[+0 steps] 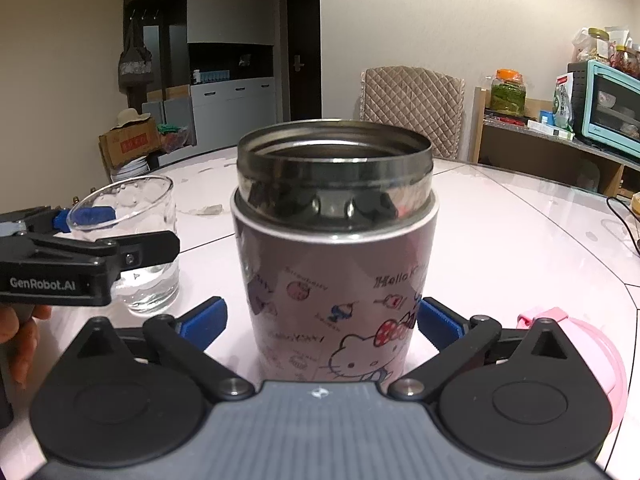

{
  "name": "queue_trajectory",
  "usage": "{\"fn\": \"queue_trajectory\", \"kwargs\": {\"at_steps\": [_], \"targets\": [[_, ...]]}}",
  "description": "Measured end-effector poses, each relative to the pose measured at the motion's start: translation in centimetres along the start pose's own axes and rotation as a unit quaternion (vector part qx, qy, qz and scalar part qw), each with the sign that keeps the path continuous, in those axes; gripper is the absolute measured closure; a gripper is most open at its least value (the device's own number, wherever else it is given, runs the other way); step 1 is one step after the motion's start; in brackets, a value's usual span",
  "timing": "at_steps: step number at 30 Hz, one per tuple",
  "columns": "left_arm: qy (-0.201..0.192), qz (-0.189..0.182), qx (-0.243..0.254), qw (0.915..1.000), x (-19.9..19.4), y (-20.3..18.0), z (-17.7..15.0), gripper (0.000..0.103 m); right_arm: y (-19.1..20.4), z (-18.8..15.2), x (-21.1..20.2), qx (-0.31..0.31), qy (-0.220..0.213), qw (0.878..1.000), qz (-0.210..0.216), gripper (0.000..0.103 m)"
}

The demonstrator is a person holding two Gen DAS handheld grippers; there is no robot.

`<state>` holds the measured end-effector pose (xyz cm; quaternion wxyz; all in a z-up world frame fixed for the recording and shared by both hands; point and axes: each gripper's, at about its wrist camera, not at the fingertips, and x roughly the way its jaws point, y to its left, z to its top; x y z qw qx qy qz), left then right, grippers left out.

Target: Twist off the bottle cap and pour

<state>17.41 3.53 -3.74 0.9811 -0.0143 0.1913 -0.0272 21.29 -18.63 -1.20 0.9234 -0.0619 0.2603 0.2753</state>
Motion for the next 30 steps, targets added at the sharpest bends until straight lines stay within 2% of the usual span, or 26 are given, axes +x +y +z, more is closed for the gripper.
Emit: {"fn": "queue_trajectory", "kwargs": {"at_steps": [9, 30], "targets": [[0.019, 0.018, 0.014, 0.9995, 0.0, -0.3, -0.2, 0.0, -0.1, -0.7, -0.1, 0.011, 0.012, 1.0, 0.006, 0.0], [0.028, 0.037, 0.016, 0.9988, -3.1, -1.7, -1.6, 0.0, 0.3, -2.1, -3.8, 0.024, -0.005, 1.0, -0.011, 0.0]]}}
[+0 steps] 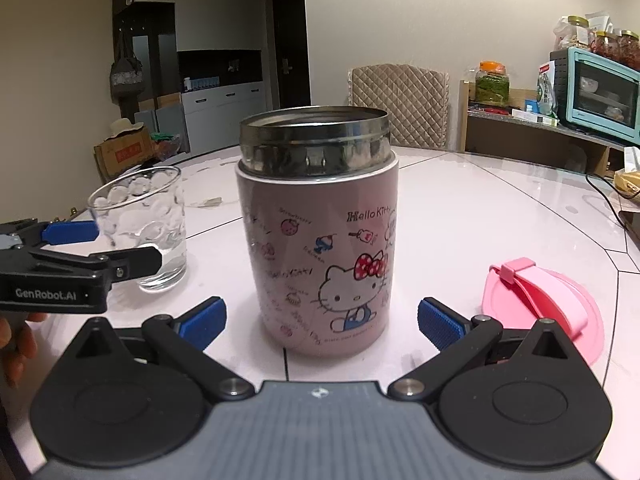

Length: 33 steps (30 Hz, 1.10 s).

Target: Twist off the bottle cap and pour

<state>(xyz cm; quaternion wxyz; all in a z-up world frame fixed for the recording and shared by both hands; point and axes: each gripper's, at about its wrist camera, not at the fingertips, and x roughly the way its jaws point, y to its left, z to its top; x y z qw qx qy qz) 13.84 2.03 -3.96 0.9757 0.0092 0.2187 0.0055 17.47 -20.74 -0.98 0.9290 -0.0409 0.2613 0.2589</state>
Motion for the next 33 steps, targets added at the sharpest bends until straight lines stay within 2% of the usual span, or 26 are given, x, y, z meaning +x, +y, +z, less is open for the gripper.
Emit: {"fn": "queue_trajectory", "kwargs": {"at_steps": [18, 33], "targets": [[-0.004, 0.001, -0.008, 1.0, -3.9, -1.6, -1.0, 0.0, -1.2, -1.5, -4.6, 0.072, -0.011, 0.997, -0.001, 0.0], [-0.01, 0.012, -0.017, 0.9997, -7.9, -3.4, -1.6, 0.0, -0.7, -2.7, -9.1, 0.076, -0.032, 0.997, -0.01, 0.0]]}}
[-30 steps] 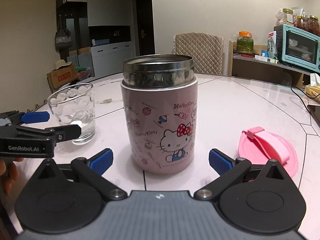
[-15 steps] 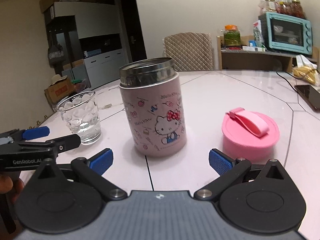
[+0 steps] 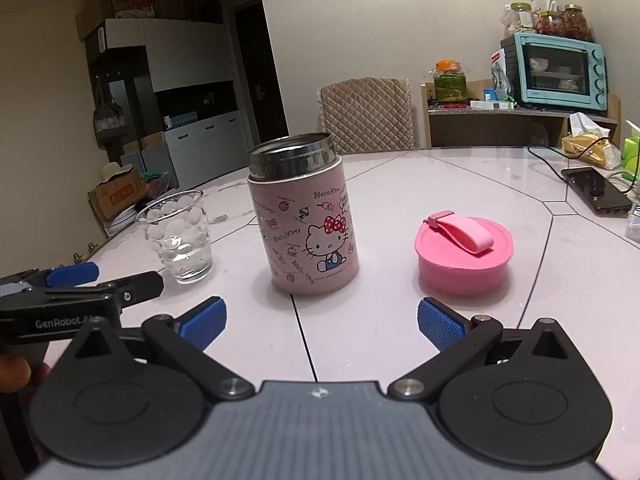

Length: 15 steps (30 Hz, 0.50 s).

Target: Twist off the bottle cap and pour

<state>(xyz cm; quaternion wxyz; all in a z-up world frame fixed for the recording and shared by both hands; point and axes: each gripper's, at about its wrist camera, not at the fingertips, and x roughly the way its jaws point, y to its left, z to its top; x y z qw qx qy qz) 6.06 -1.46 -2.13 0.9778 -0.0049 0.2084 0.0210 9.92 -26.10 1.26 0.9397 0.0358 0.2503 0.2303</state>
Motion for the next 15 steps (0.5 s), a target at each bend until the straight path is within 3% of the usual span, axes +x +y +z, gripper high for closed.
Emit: {"fn": "queue_trajectory", "kwargs": {"at_steps": [15], "targets": [[-0.016, 0.002, 0.01, 0.9998, -4.5, -1.8, -0.6, 0.0, 0.1, -1.6, -4.3, 0.006, -0.013, 1.0, -0.002, 0.0]]}}
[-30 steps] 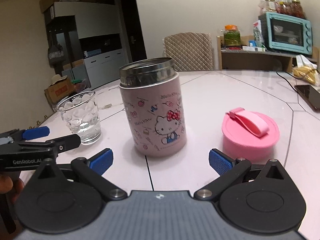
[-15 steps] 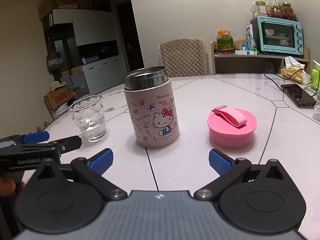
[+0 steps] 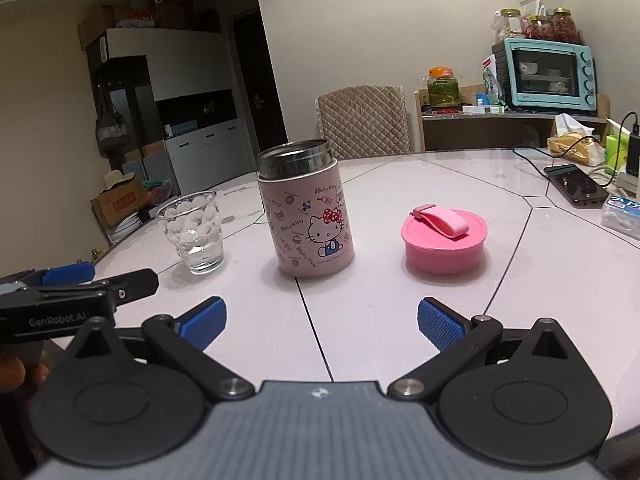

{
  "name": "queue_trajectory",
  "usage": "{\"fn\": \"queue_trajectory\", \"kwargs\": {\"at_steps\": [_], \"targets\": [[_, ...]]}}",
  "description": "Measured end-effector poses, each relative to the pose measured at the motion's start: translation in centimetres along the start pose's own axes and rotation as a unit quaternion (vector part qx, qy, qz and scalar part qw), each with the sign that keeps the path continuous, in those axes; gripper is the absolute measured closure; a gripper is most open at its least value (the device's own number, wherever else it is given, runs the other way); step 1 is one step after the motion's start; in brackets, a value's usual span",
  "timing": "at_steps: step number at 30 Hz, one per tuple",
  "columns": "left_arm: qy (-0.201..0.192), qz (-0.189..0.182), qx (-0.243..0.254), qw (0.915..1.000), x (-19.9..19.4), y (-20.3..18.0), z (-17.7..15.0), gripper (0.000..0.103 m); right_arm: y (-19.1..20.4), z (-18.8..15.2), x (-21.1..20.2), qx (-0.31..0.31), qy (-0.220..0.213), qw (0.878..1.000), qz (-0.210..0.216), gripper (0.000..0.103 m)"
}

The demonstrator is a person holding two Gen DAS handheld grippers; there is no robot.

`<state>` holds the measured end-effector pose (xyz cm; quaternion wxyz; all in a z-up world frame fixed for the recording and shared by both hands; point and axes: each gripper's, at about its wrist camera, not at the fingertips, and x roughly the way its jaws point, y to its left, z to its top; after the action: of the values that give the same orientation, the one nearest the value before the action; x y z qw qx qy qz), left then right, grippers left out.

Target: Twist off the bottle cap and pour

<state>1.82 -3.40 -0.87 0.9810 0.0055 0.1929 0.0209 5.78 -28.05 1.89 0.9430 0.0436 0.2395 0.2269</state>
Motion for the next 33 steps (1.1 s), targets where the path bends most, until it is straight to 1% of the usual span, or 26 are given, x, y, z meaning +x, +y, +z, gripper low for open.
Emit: {"fn": "queue_trajectory", "kwargs": {"at_steps": [6, 12, 18, 22, 33], "targets": [[-0.007, -0.002, 0.005, 1.0, -1.5, -0.8, -0.1, 0.0, 0.2, -0.3, -1.8, -0.004, -0.01, 1.0, -0.004, 0.0], [-0.008, -0.008, 0.008, 0.9999, -2.3, -1.2, -0.2, 0.0, -0.3, -0.6, -2.9, 0.008, -0.016, 1.0, -0.008, 0.0], [-0.014, -0.001, 0.009, 0.9999, -2.7, -1.5, -0.1, 0.0, -0.9, -0.9, -3.2, 0.018, -0.015, 1.0, -0.01, 0.0], [-0.016, -0.004, 0.009, 0.9998, -3.1, -1.6, -0.1, 0.0, -1.2, -1.1, -3.6, 0.024, -0.017, 1.0, -0.011, 0.0], [-0.02, -0.008, 0.009, 0.9997, -3.4, -1.9, -0.2, 0.0, -0.7, -1.3, -3.8, 0.016, -0.016, 1.0, -0.011, 0.0]]}}
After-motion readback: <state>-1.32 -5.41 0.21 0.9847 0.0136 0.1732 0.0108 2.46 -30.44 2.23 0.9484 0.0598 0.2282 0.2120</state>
